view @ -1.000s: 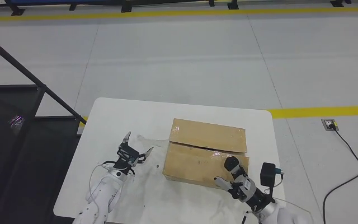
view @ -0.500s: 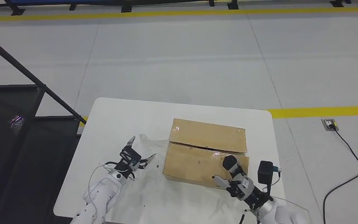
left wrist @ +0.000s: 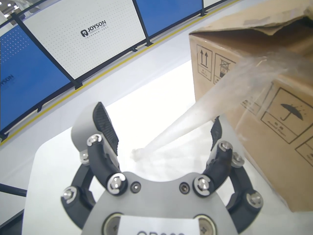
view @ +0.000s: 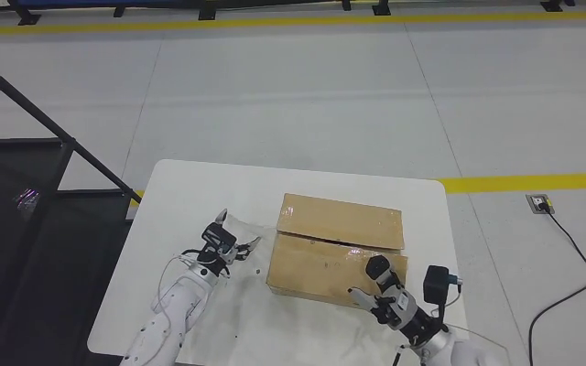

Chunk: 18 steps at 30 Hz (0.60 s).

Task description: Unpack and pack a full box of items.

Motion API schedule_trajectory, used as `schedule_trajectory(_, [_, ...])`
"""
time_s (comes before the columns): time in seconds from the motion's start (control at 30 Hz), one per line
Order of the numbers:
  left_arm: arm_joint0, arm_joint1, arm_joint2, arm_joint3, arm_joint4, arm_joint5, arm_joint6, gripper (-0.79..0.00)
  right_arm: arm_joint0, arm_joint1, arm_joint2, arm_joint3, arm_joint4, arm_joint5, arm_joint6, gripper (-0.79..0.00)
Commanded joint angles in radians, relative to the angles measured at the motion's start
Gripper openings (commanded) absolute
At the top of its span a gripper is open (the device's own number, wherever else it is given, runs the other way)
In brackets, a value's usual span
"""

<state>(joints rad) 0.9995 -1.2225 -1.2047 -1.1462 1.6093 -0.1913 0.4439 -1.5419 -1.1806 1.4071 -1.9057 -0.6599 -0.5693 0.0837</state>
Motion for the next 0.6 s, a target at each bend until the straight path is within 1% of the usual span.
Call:
schedule_trajectory(0.0, [-0.004,-0.001,0.000,0.007,0.000,0.006,0.007,0.000,-0.003,0.000,0.002,0.004,0.001,-0.004,-0.005,0.000])
schedule_trajectory(0.23, [0.014,0.004,-0.021,-0.008,0.015,0.026,0.028,0.000,0.001,0.001,0.001,0.011,0.003,-0.009,-0.008,0.000])
schedule_trajectory(0.57, [0.082,0.021,-0.093,-0.088,0.030,0.051,0.033,0.000,0.026,0.001,-0.009,0.036,0.017,-0.019,0.004,0.000])
